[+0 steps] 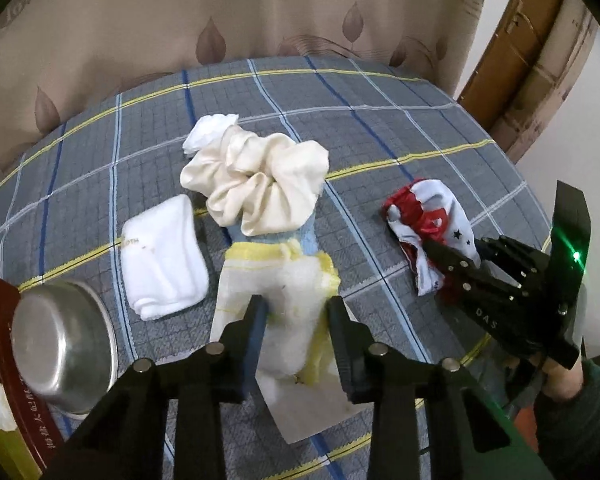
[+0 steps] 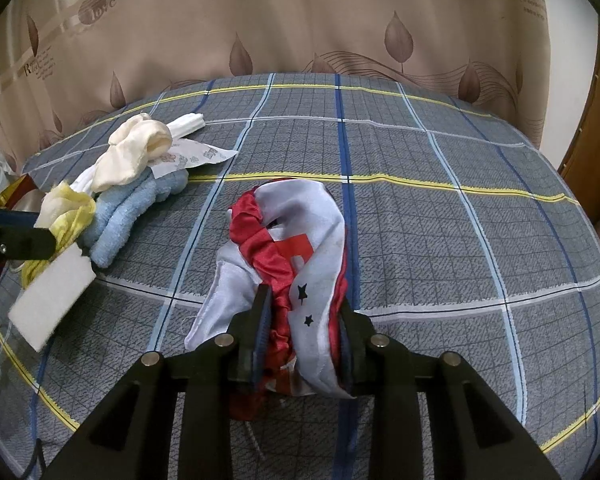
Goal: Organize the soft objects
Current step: 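Grasp the white towel with yellow trim with the left tool, then carry the white towel into the gold tray and open the left tool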
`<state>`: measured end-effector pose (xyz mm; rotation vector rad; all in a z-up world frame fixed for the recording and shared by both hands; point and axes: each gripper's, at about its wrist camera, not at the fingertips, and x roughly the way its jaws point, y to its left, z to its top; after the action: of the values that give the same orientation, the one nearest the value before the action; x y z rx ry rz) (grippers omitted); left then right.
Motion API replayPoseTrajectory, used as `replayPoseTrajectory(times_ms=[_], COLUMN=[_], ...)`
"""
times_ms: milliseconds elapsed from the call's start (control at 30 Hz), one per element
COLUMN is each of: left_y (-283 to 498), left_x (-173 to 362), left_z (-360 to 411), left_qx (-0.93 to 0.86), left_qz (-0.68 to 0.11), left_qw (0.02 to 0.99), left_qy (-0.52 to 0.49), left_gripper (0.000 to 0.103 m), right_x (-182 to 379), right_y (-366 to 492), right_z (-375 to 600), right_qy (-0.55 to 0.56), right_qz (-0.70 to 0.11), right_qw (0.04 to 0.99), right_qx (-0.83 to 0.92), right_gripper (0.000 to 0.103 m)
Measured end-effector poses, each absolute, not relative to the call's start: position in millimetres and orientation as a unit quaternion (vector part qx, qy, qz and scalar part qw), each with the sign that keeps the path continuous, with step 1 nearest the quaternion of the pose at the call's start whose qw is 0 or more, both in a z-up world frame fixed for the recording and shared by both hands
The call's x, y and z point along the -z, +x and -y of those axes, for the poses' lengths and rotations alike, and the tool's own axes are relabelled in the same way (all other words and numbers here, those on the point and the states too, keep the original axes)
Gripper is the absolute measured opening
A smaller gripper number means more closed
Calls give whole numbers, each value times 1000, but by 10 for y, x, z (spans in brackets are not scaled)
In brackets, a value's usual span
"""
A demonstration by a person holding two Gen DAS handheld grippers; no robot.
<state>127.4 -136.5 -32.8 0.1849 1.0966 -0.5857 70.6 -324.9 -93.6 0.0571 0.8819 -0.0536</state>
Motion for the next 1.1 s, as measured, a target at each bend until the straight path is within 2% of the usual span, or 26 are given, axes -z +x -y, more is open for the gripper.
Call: replayPoseTrajectory(times_ms=[233, 800, 1100], left_y=[1185, 908, 688], left_x=[240, 38, -139], left_z=[1334, 1022, 604], left_qx=[273, 262, 235], left_qz=[-500, -497, -499], left_qw=[816, 821, 829], left_qy=[99, 101, 93], left_gripper=[25, 24, 24], right_x=[946, 946, 946], right_y=[710, 712, 711], right_z=[3256, 3264, 3261], right_qy=[33, 35, 34], right_qz=[-427, -427, -427], right_qw=[903, 903, 903], right_qx=[24, 23, 24], right_gripper=[29, 29, 29])
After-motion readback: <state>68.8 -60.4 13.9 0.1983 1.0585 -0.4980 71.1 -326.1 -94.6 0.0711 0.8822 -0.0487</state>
